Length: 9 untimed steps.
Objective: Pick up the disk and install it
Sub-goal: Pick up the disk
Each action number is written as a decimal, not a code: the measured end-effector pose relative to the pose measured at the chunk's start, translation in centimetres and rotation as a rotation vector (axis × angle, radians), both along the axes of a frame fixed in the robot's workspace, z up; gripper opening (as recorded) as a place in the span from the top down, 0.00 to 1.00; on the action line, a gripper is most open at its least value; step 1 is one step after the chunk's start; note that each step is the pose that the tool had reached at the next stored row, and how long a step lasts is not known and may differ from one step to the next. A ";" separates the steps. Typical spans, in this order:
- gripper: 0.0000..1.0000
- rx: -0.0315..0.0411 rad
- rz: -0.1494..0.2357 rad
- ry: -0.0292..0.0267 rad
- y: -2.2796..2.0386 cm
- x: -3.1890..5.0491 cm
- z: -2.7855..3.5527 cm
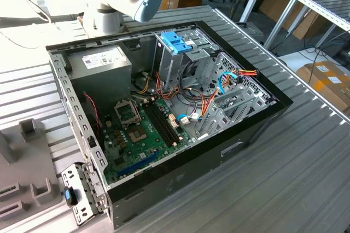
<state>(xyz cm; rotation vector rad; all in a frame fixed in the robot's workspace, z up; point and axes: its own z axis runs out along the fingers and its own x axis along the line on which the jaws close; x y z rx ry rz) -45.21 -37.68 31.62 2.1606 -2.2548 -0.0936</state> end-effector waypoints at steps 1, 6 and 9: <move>0.63 0.0000 0.000 0.0001 0.00 0.00 0.07; 0.63 -0.0001 0.000 0.0002 0.00 0.00 0.41; 0.63 0.0000 0.000 0.0001 0.00 0.00 0.54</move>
